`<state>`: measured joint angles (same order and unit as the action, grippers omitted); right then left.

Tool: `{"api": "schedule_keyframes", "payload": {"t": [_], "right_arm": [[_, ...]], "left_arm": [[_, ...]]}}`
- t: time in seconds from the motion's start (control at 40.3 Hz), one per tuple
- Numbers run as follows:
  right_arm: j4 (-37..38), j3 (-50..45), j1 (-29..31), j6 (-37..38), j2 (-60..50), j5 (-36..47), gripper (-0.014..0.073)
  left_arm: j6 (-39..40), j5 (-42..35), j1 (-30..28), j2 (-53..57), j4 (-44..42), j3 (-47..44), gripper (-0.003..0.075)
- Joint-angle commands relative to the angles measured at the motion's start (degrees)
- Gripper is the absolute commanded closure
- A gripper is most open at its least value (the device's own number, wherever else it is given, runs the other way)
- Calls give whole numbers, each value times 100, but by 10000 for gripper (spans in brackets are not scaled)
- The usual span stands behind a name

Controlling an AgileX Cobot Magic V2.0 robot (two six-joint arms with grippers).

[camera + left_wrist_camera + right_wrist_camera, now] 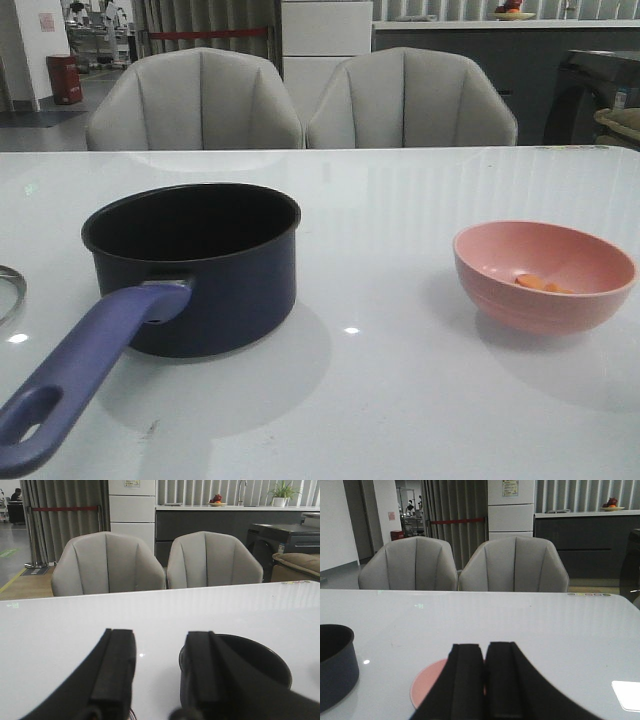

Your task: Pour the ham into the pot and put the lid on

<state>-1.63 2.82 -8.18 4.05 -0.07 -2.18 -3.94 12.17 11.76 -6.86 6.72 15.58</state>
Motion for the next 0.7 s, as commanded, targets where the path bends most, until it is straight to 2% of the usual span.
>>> {"api": "schedule_keyframes", "payload": {"t": [0.0,0.223,0.546,0.596,0.67], "right_arm": [[-35,739,33,5,427,-40,442],[-35,1889,33,5,1747,-1035,442],[-121,1892,33,43,2093,-1304,440],[-121,1947,33,43,2185,-1417,421],[-115,2066,33,43,2393,-1675,338]], "left_arm": [[8,-492,43,-51,5,164,505],[8,-492,43,-51,5,164,559],[8,-504,43,-51,5,164,566],[8,-520,43,-51,5,164,566],[8,-520,43,-51,5,164,566]]}}
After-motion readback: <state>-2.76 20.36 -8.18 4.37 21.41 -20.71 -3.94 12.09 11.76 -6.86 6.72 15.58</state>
